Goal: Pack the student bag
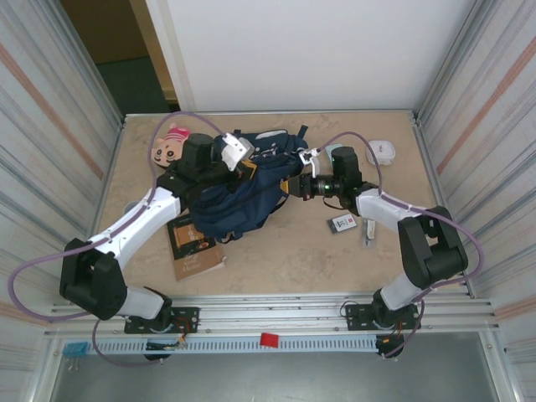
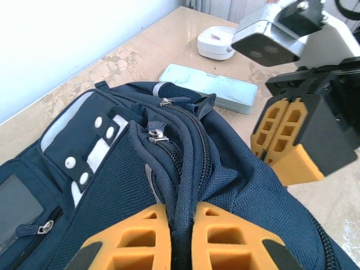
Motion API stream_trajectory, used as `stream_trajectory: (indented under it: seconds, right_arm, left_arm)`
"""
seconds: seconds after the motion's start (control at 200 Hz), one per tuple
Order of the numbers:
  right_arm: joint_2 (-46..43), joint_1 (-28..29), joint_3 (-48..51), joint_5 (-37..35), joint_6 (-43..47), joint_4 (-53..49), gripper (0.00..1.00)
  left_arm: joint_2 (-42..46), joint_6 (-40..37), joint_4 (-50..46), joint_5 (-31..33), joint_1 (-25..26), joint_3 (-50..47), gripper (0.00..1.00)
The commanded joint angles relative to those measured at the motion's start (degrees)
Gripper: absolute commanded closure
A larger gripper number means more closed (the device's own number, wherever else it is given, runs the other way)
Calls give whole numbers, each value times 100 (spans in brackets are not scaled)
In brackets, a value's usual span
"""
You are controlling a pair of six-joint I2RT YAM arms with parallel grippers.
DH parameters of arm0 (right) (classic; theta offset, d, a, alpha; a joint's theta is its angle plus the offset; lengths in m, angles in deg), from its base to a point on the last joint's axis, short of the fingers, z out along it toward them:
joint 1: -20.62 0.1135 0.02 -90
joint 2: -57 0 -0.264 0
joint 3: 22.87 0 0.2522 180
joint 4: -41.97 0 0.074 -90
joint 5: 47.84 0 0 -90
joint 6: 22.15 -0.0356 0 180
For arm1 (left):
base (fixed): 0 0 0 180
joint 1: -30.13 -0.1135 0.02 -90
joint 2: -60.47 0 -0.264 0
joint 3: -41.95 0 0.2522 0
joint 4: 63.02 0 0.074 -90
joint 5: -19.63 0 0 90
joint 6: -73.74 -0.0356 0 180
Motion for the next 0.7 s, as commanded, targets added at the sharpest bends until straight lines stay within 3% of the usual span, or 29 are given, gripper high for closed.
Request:
stream_trajectory:
  seconds: [0.0, 0.441, 0.697]
  right_arm:
    - [-339, 170, -9, 101, -291, -39, 98]
    - [-1216, 892, -286, -1209, -580, -1760, 100]
    - [-1710, 1206, -354, -1656, -981, -2266, 100]
  left_arm:
    - [21, 142, 719, 625, 53, 133, 100]
    - [-301, 309, 494, 2575, 764, 455, 100]
    - [-623, 858, 215, 3375, 1014, 728, 100]
